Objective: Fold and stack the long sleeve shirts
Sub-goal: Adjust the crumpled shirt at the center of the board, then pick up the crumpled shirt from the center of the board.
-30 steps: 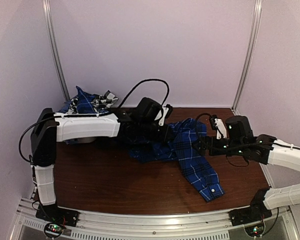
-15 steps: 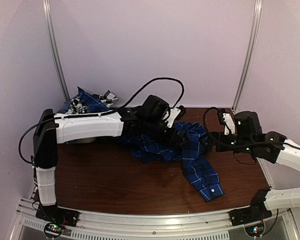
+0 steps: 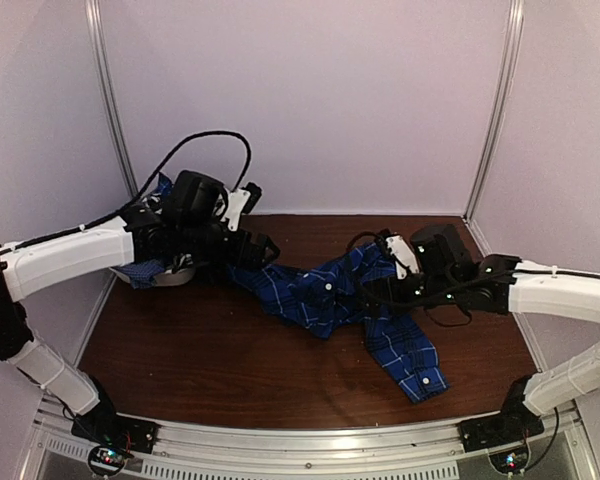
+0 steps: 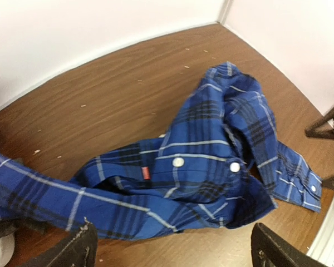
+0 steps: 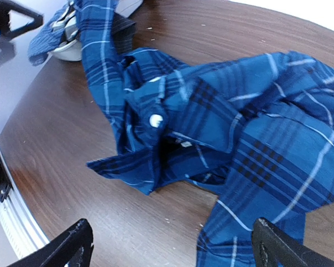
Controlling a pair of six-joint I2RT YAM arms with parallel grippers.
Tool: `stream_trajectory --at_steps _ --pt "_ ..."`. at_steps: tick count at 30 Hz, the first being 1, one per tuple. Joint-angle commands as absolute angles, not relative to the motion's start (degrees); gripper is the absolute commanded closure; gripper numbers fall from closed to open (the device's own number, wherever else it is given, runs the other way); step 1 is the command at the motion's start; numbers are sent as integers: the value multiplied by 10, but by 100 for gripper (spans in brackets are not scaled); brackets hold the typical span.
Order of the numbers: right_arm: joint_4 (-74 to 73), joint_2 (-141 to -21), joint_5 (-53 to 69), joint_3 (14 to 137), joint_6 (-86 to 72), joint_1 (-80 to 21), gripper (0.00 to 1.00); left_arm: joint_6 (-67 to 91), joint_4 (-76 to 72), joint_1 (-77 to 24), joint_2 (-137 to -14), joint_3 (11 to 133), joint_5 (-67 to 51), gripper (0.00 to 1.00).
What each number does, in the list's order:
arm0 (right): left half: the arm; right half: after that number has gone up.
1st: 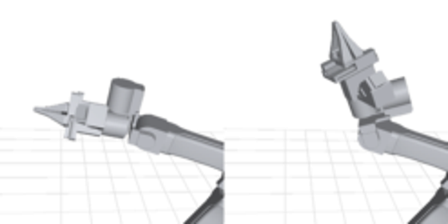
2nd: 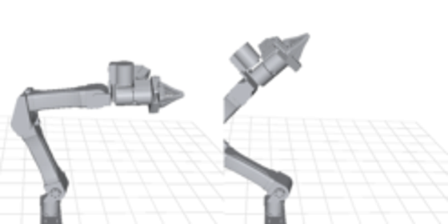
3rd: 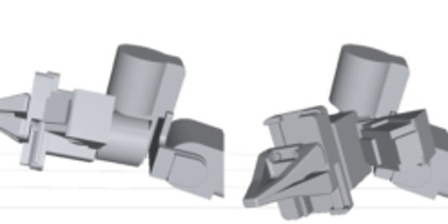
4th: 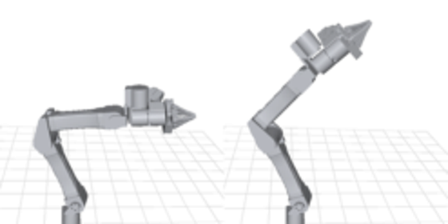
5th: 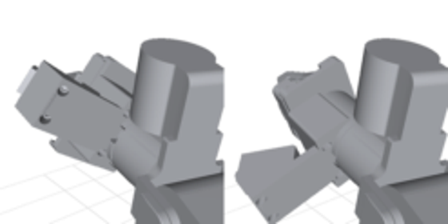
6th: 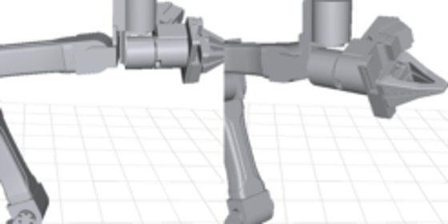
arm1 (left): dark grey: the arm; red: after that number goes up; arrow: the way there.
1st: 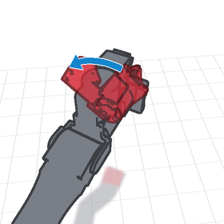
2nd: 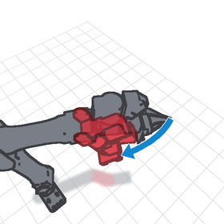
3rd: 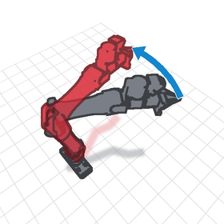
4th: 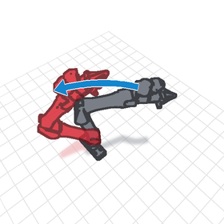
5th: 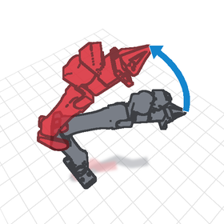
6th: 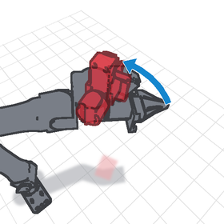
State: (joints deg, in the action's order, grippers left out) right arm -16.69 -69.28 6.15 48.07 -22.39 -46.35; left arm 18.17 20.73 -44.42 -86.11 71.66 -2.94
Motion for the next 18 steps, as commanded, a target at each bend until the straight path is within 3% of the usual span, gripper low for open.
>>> stream_trajectory --at_steps 1,7,18 --pt "-156 -780 11 584 -164 -544 0 212 206 -376 -820 682 10 2" --pt "-208 -939 -50 747 -112 -625 5 230 208 -332 -790 656 24 2" --pt "-301 -1177 -159 929 -142 -637 11 249 214 -286 -746 619 34 2"
